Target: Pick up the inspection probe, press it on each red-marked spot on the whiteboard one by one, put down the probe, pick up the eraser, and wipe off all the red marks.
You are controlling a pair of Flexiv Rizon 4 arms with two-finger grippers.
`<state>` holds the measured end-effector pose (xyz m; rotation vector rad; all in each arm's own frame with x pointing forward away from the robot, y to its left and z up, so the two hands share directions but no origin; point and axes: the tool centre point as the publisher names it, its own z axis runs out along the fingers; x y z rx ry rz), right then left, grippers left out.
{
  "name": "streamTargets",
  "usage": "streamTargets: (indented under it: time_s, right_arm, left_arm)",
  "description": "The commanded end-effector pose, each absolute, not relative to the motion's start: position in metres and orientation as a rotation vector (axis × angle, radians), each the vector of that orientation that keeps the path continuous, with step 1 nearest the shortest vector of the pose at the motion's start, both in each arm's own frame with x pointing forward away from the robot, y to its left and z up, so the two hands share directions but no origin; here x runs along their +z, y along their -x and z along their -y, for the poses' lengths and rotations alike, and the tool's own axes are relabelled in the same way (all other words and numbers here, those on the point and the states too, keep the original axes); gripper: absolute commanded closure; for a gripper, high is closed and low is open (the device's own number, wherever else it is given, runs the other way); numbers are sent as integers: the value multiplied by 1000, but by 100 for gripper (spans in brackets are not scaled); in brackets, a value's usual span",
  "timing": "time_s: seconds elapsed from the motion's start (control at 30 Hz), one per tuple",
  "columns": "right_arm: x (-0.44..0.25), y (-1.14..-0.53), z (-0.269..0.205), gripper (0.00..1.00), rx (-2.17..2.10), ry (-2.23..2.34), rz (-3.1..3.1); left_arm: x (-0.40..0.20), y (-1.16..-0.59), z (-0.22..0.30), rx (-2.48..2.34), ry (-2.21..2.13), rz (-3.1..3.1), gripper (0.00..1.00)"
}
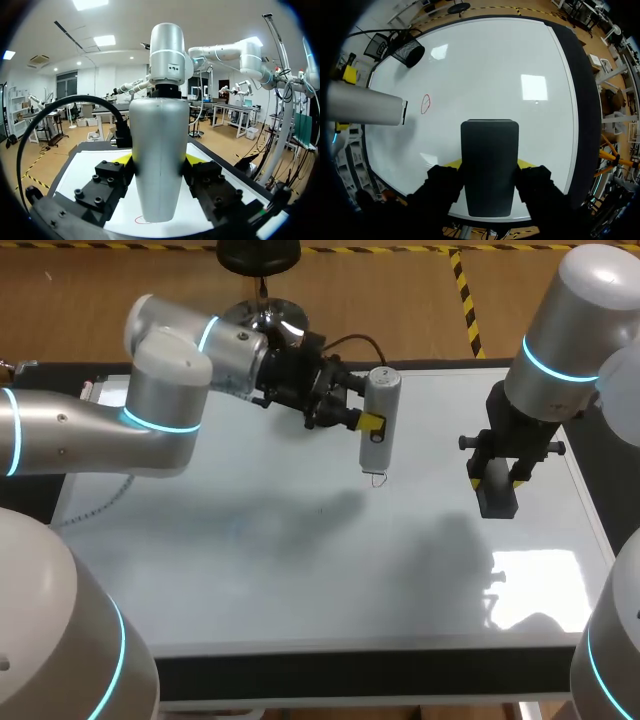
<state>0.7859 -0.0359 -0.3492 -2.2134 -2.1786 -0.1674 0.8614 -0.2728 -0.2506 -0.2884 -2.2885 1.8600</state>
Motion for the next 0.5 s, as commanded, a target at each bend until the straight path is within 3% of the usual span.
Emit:
streamTargets:
  time_s: [0.03, 0.5]
  right_arm:
    - [-349, -786, 37, 100, -170, 2212, 2179]
    - [-349, -786, 37, 100, -170, 2212, 2179]
  left_arm:
    - [-244, -852, 257, 1878, 263, 2300, 100]
    - [-246, -842, 216, 1871, 193, 2320, 100]
